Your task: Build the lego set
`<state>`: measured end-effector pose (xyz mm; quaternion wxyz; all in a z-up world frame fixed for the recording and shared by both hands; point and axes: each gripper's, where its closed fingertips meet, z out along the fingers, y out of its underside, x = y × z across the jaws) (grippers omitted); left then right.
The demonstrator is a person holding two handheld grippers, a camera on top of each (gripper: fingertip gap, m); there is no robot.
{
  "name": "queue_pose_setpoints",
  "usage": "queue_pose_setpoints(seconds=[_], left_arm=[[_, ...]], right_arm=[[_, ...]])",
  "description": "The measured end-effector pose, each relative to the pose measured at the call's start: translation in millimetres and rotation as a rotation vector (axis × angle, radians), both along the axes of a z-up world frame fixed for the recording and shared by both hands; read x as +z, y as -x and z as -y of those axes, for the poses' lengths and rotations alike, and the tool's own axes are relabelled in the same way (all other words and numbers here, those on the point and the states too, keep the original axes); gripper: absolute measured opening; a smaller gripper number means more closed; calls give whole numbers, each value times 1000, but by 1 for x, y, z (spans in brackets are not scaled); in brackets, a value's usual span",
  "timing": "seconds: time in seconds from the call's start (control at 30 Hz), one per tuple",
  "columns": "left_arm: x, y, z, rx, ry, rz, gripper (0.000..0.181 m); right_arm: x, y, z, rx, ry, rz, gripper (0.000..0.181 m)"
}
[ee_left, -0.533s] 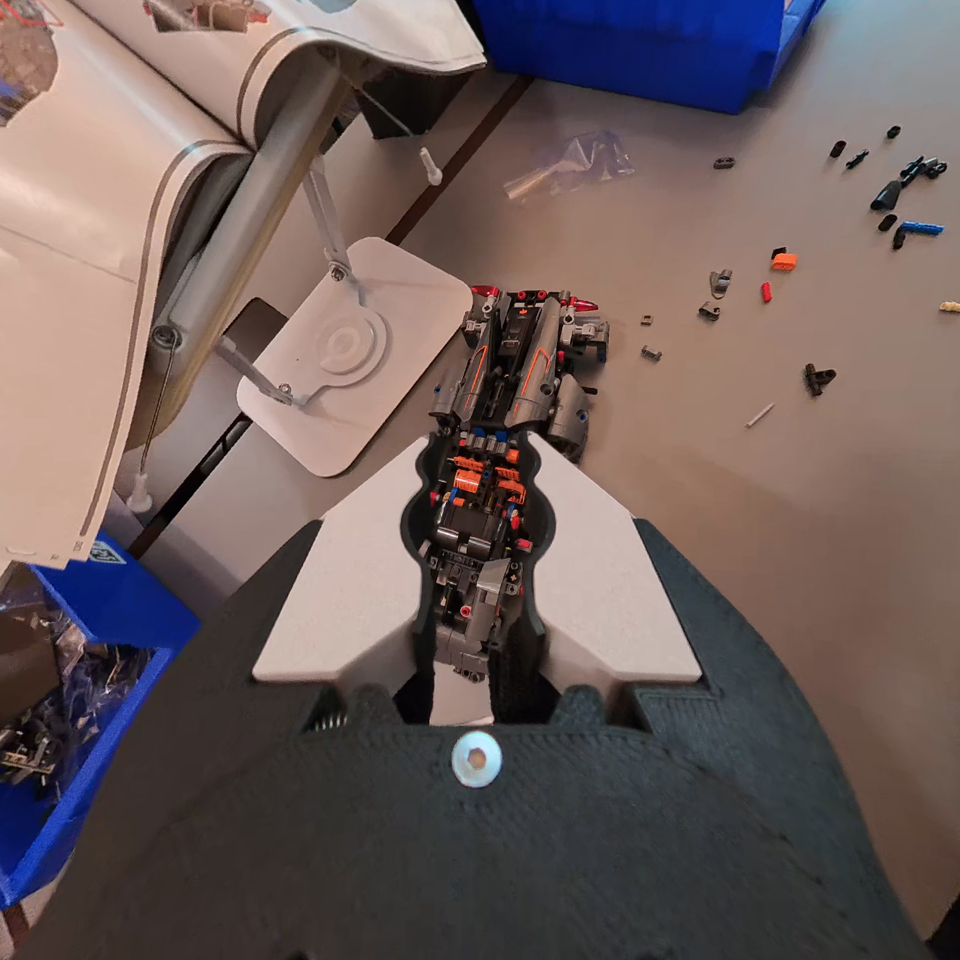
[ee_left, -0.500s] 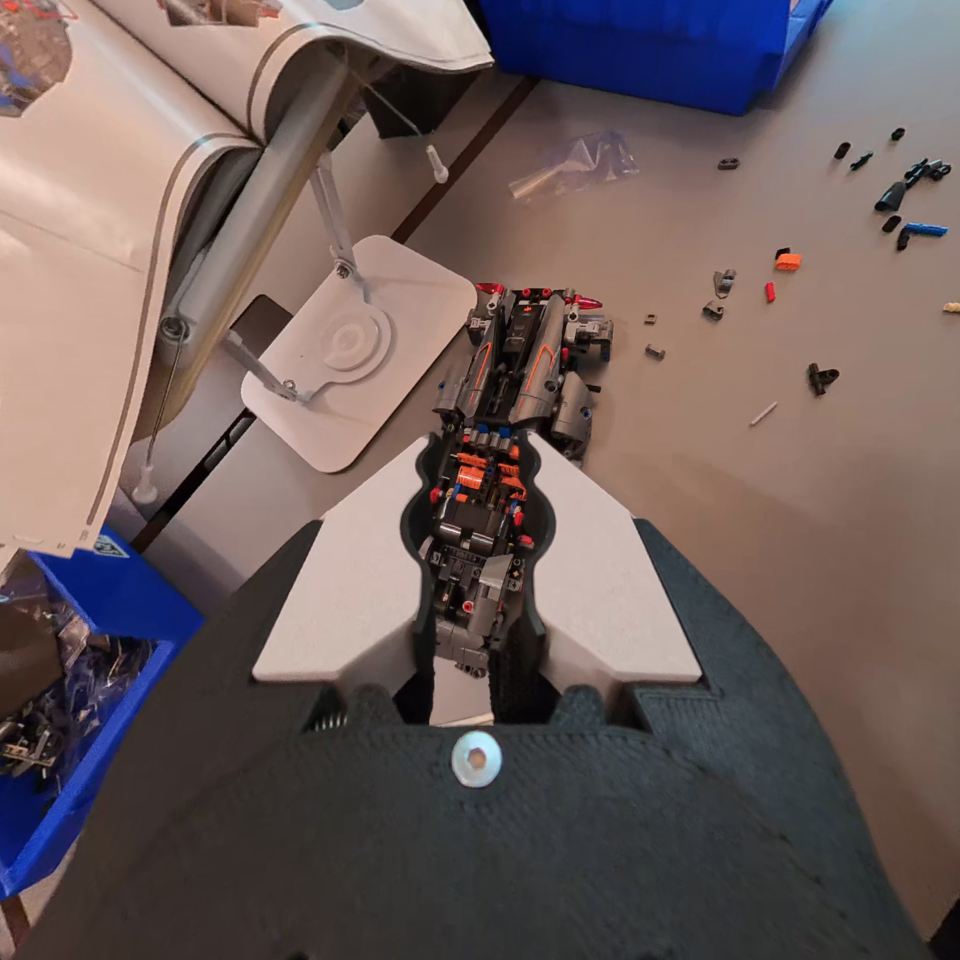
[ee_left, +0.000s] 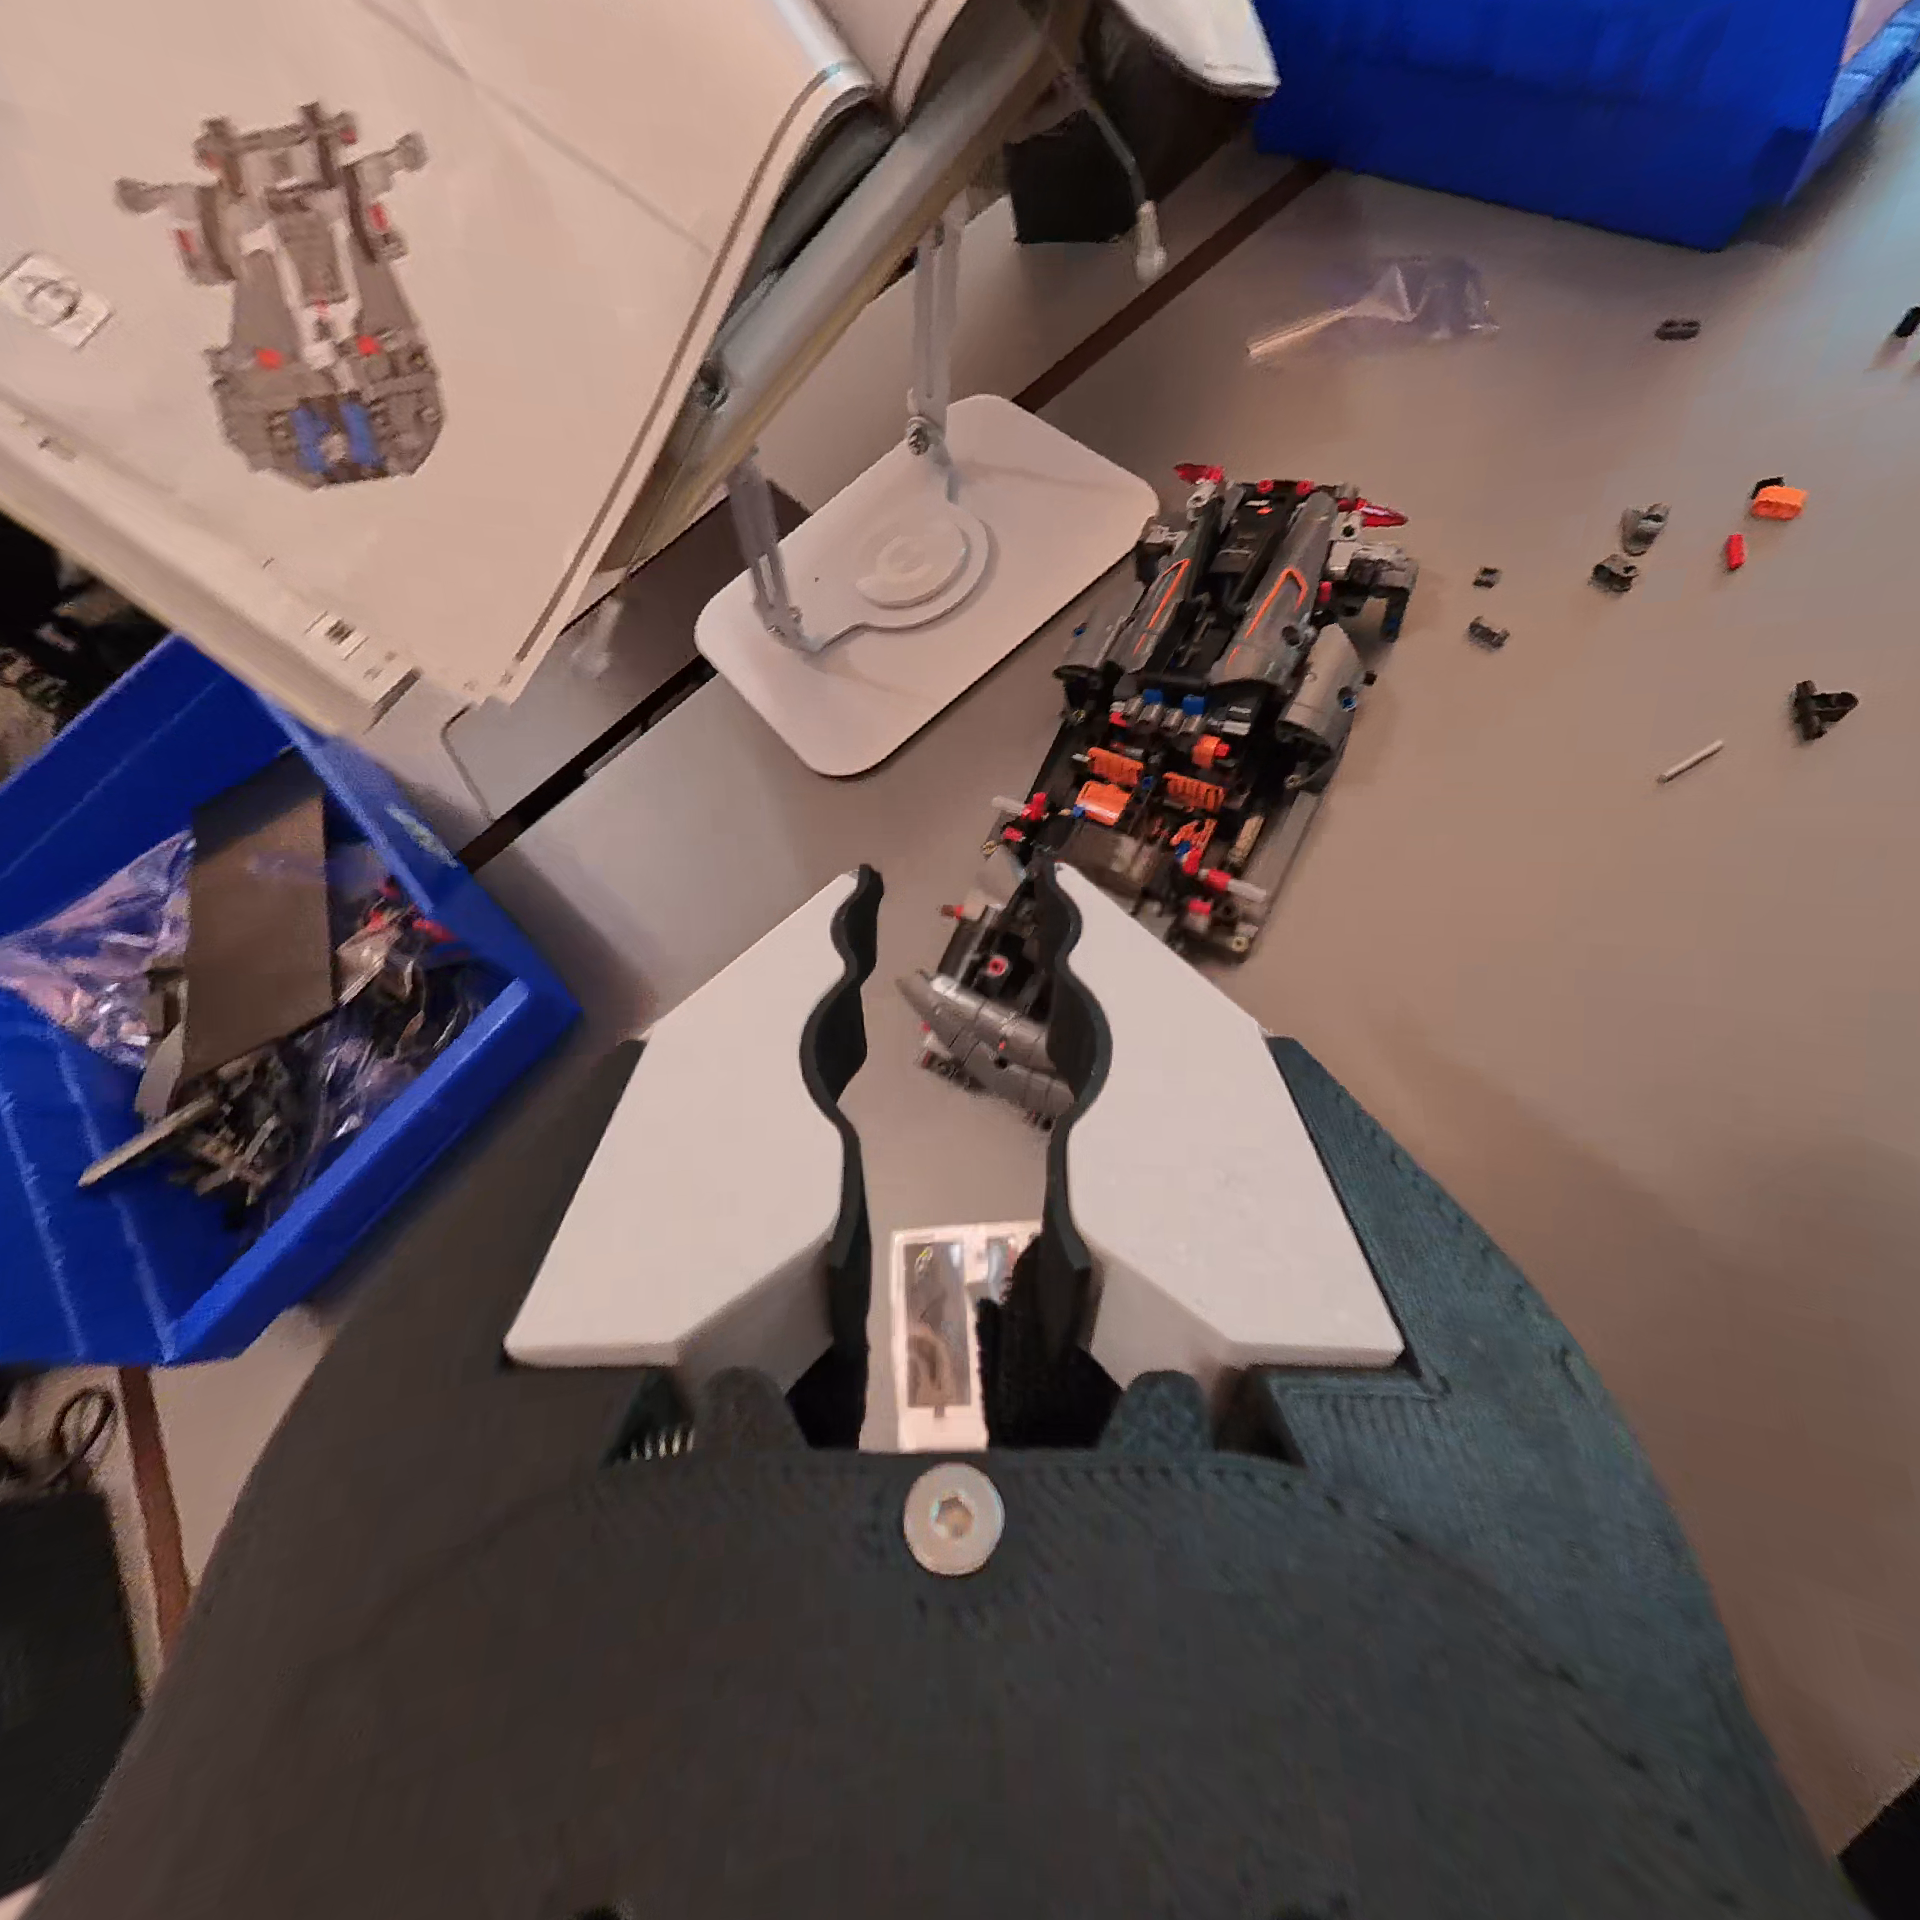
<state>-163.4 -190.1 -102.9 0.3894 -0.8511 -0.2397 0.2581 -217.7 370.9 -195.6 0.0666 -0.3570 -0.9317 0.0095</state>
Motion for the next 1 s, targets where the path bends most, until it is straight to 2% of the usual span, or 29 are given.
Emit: queue_pose_setpoints(seconds=[0.03,0.1,0.17,0.27,0.3,0.4,0.43,0.53,0.67,0.73,0.87,0.93,0.97,1.0], left_arm=[[1,1,10,20,2,-6,29],[7,6,33,67,15,-26,29],[16,15,58,115,28,-55,29],[32,39,100,195,79,-111,32],[35,49,116,228,110,-129,34],[31,81,157,286,166,-109,45],[26,93,164,284,159,-89,47],[-6,127,171,232,136,-4,54],[-77,172,185,179,414,20,65],[-105,187,184,131,462,40,65],[-130,209,173,74,382,91,57],[-141,211,172,52,363,137,46],[-148,209,171,26,351,176,35],[-152,209,170,22,342,190,35]], right_arm=[[-19,-6,-8,-33,-47,67,5],[-39,-15,-26,-73,-160,148,10],[-29,-10,-31,-112,-185,117,16],[14,11,-31,-169,-168,-49,25],[30,15,-33,-174,-186,-101,32],[69,23,-35,-193,-224,-220,60],[79,24,-34,-199,-233,-246,62],[100,22,-21,-206,-225,-289,69],[114,13,7,-189,-206,-333,69],[117,6,25,-172,-181,-344,68],[117,-11,57,-124,-183,-347,65],[116,-19,74,-97,-177,-346,63],[116,-23,84,-85,-168,-346,62],[115,-27,94,-72,-156,-345,61]])
